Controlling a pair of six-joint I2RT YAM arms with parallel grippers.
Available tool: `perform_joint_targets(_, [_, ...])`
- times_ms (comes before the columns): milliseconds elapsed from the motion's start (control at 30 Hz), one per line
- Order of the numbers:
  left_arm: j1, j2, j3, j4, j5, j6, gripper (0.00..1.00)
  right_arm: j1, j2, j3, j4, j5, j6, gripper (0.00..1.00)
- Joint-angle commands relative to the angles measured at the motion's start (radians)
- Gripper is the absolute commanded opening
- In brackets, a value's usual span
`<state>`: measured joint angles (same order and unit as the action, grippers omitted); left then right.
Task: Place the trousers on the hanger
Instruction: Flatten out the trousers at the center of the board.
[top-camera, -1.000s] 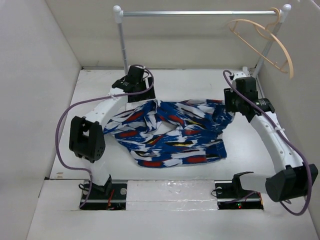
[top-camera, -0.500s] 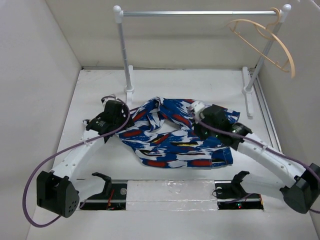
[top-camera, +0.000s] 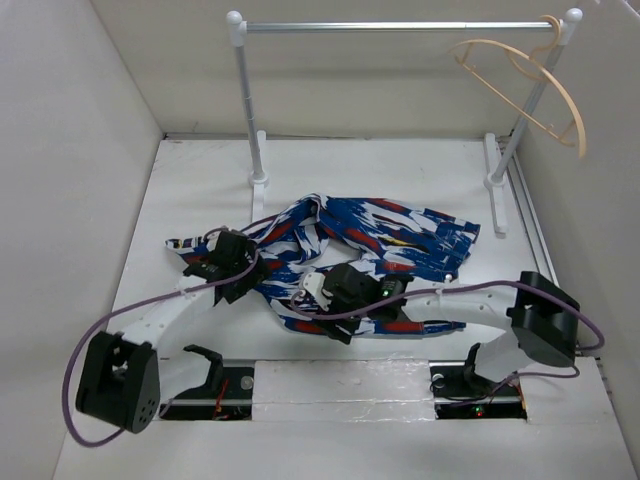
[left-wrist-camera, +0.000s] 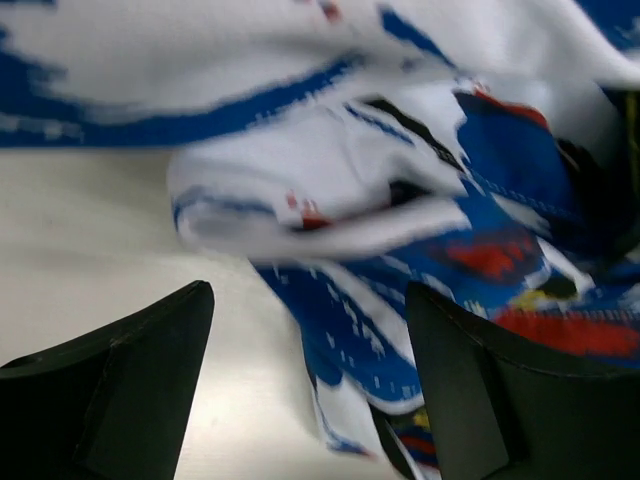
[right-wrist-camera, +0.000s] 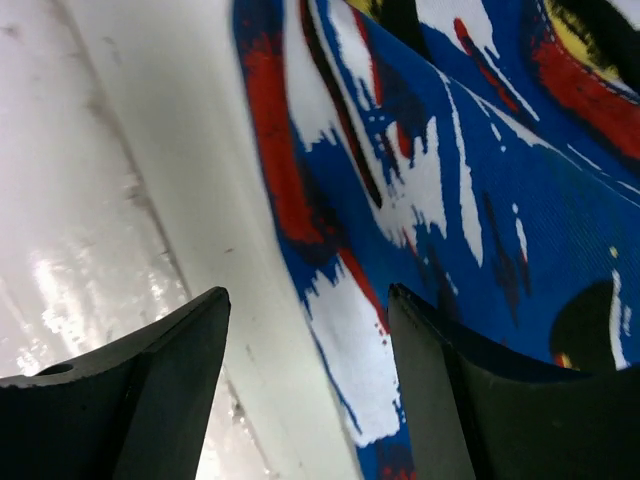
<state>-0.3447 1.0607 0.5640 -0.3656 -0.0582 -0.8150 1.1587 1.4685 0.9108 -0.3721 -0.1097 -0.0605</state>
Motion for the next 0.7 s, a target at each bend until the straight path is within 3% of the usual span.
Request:
perform_joint_targets(0, [0.025, 0.129, -0.016, 0.184, -0.064, -0.039, 0.73, -0.014, 0.047, 0.049, 0.075, 0.054, -0.033, 0.70])
perform_joint_targets(133, [0.026, 0.258, 0.043, 0.267, -0.086, -0.021, 0.66, -0.046, 0.064, 0.005, 0.071, 0.146, 0.057, 0.69])
perform_joint_targets(167, [0.026, 0.268, 0.053, 0.281, -0.088, -0.019, 0.42, -0.056, 0.064, -0.031, 0.068, 0.156, 0.095, 0.64])
perform_joint_targets(233, [0.026, 0.265, 0.080, 0.257, -0.124, -0.033, 0.06, -0.074, 0.059, -0.070, 0.065, 0.179, 0.155, 0.54])
perform_joint_targets(267, [0.013, 0.251, 0.123, 0.198, -0.140, -0.033, 0.00, -0.085, 0.058, -0.090, 0.068, 0.188, 0.168, 0.45])
perform_joint_targets(367, [-0.040, 0.159, 0.215, 0.047, -0.206, -0.001, 0.00, -0.112, 0.036, -0.164, 0.094, 0.216, 0.195, 0.06])
perform_joint_targets(400, [-0.049, 0.095, 0.238, 0.004, -0.207, 0.002, 0.00, -0.123, 0.032, -0.187, 0.102, 0.211, 0.194, 0.01])
perform_joint_targets(533, [-0.135, -0.048, 0.370, -0.275, -0.222, -0.039, 0.00, -0.162, -0.028, -0.197, 0.102, 0.217, 0.165, 0.00])
perform_joint_targets(600, [-0.135, -0.045, 0.591, -0.500, -0.223, -0.020, 0.00, -0.195, -0.069, -0.211, 0.116, 0.216, 0.147, 0.00])
perform_joint_targets(633, [-0.135, -0.022, 0.593, -0.501, -0.223, -0.019, 0.00, -0.195, -0.069, -0.217, 0.117, 0.203, 0.139, 0.00])
perform_joint_targets(667, [-0.135, 0.017, 0.751, -0.620, -0.223, -0.007, 0.00, -0.206, -0.091, -0.220, 0.122, 0.191, 0.133, 0.00])
